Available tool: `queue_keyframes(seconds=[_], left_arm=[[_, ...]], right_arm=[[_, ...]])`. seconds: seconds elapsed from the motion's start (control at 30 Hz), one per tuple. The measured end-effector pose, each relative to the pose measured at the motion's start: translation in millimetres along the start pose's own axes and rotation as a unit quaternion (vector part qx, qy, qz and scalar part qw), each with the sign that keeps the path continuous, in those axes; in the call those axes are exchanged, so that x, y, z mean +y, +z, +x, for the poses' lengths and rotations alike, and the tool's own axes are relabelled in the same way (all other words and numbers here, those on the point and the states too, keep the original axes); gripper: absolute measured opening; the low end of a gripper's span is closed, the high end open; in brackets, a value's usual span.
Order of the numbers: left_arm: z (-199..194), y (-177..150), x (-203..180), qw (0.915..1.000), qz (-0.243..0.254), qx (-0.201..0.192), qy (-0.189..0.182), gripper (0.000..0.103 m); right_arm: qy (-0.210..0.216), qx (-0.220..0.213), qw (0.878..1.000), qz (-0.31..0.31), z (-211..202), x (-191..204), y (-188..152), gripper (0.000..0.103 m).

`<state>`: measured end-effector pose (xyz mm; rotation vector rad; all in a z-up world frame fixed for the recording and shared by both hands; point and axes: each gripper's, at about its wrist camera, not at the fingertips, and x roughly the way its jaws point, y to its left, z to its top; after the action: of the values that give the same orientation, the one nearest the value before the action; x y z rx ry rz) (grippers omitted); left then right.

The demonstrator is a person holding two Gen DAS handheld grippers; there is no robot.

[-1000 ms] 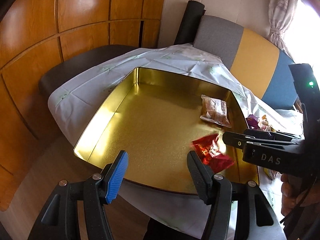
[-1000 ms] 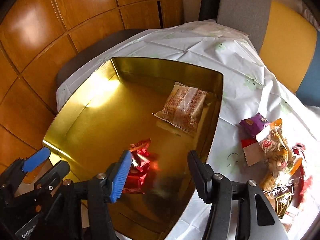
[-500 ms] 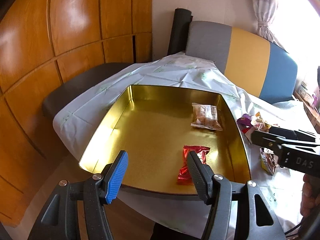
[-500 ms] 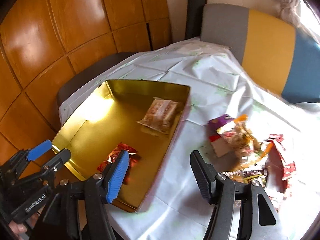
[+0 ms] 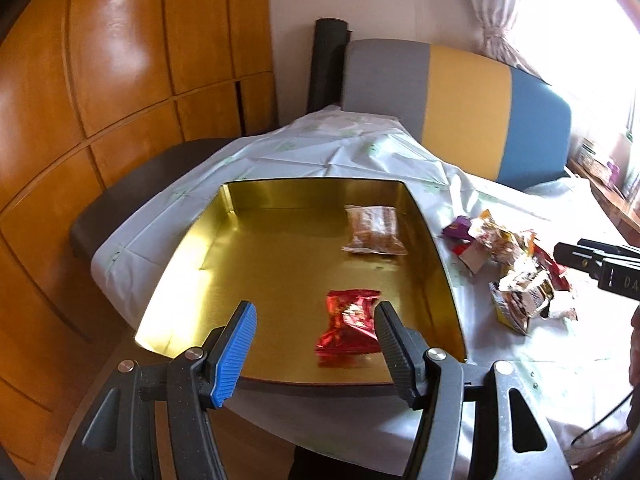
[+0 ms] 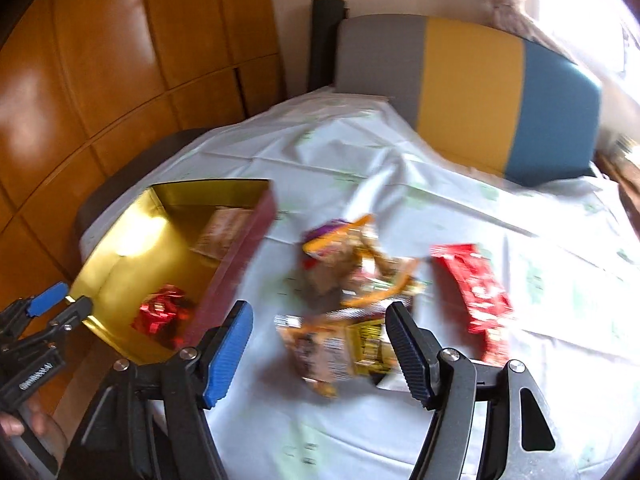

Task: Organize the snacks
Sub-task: 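Grasp the brown sesame snack bag with the left gripper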

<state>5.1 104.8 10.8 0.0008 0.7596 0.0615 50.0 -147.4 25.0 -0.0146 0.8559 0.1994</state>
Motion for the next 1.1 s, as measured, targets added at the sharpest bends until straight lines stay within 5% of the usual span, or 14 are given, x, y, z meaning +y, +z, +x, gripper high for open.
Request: queue_keyframes(seconds=[0.4,0.6,0.73,0.87,1.1], left_arm=[[4.5,6.3,-60.0,0.9907,0.087,0.025,-0.102,0.062],[11.5,10.6,-116.3,0.9655,0.189,0.042,-0.174,0.062],[25.5,11.6,-153.5,0.9478,0.251,0.053,-0.190,0.064],[45.9,14.0,-179.9,0.9356,0.281,0.068,-0.202,0.080],[83.2,10.5,-213.4,0.9197,0.325,0.096,-0.198,0.081]], right_arm=[[-0.090,0.026,0.994,0.057,-19.1,-118.4,-18.6,0.075],[-0.092,0.042,0.991,0.093,-13.6,-160.9,-30.9,0.077],[-0.078,0.055,0.987,0.128,-6.9,-176.2,-35.7,0.078],[-0.056,0.049,0.987,0.144,-5.9,-176.7,-31.9,0.082],[-0.028,0.054,0.987,0.148,-3.3,-171.2,-28.0,0.083]])
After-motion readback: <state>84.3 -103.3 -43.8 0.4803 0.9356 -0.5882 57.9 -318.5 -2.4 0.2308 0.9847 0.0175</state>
